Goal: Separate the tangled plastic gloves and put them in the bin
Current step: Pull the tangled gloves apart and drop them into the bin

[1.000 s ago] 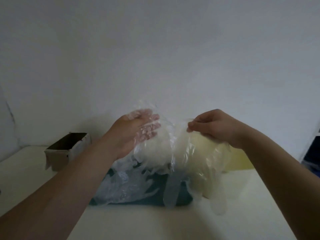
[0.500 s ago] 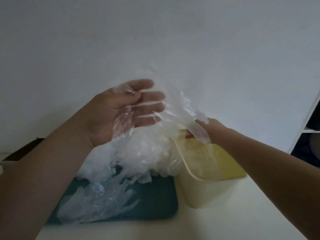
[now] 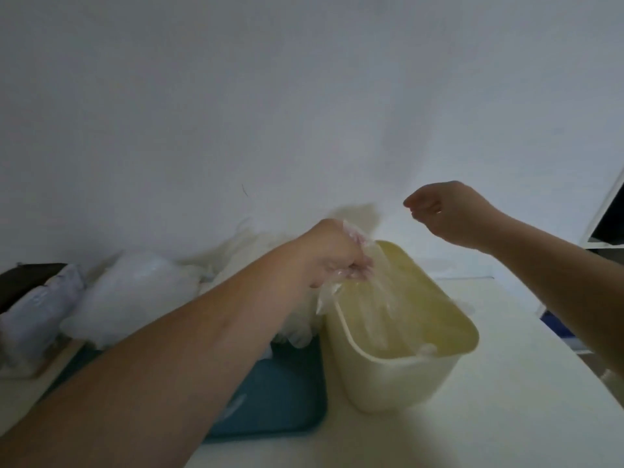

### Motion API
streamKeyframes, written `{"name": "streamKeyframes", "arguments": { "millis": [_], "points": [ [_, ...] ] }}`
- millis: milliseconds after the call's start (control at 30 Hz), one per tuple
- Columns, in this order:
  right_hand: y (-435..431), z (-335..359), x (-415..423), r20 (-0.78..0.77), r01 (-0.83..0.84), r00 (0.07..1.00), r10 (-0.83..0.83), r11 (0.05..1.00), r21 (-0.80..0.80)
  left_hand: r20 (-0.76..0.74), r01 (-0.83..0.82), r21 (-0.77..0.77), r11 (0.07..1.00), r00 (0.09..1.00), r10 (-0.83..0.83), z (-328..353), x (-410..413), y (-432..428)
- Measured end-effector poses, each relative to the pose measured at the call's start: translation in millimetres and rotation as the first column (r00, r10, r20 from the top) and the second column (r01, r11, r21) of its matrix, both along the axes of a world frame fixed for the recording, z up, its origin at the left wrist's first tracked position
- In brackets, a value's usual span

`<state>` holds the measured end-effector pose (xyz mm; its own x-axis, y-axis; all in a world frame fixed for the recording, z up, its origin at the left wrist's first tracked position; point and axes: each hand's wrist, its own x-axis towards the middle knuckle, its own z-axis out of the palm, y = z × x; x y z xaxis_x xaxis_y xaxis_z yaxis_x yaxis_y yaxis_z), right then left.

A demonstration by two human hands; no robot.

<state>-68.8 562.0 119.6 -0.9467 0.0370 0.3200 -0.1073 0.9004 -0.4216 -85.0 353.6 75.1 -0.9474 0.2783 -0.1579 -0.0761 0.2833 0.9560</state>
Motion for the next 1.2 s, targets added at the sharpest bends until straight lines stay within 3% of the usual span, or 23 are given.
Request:
{"name": "streamKeyframes", "arguments": {
  "millis": [33,100,167,233,367,500,567,700,867,1000,1100,1200],
  "points": [
    [-3.1,2.7,6.4,0.008,-0.010,1.000,0.010,0.999,-0.040,-0.021,-0.001,-0.052,0.999,1.000,0.000,-2.7,-2.5,7.4],
    [-26.0,5.4,26.9,0.169,-0.083,0.980,0.104,0.989,-0.126,-0.054,-0.016,-0.145,0.989,0.998,0.008,-5.8,-4.3,19.2],
    [-48.1,-1.4,46.4,0.386,-0.163,0.912,0.140,0.986,0.028,-0.098,-0.059,-0.174,0.983,0.994,0.042,-7.6,-7.1,21.9],
    [-64.9,-15.1,49.6,0.531,-0.219,0.845,0.070,0.950,0.224,-0.197,-0.161,-0.161,0.974,0.972,0.129,-5.0,-6.7,12.1],
    [-87.5,-47.7,34.2,0.654,-0.280,0.755,0.037,0.921,0.271,-0.295,-0.261,-0.046,0.964,0.926,0.237,2.1,11.5,-26.1],
    [-105.2,-78.5,21.2,0.724,-0.444,0.690,-0.013,0.783,0.437,-0.376,-0.246,-0.026,0.969,0.901,0.218,7.1,43.5,-63.2],
    [-108.2,-78.3,19.7,0.762,-0.459,0.647,-0.025,0.785,0.416,-0.388,-0.238,-0.035,0.971,0.898,0.206,6.7,58.0,-81.3],
    [-105.4,-40.8,35.7,0.757,-0.348,0.654,-0.013,0.883,0.315,-0.453,-0.263,-0.056,0.963,0.866,0.210,0.2,87.2,-121.2],
    [-129.7,1.5,68.3,0.592,-0.322,0.804,-0.054,0.798,0.510,-0.506,-0.311,-0.186,0.932,0.844,0.181,-21.6,115.9,-177.4],
    [-177.1,6.3,80.0,0.401,-0.348,0.903,0.153,0.809,0.474,-0.515,-0.390,-0.401,0.829,0.844,0.148,-46.4,121.9,-221.4],
    [-229.4,-10.1,86.7,0.303,-0.495,0.861,0.408,0.808,0.320,-0.462,-0.413,-0.566,0.714,0.876,0.140,-71.7,129.8,-256.2],
    [-273.6,-49.1,86.2,0.344,-0.619,0.765,0.544,0.769,0.161,-0.473,-0.421,-0.604,0.677,0.873,0.121,-102.9,136.1,-280.8]
  ]
}}
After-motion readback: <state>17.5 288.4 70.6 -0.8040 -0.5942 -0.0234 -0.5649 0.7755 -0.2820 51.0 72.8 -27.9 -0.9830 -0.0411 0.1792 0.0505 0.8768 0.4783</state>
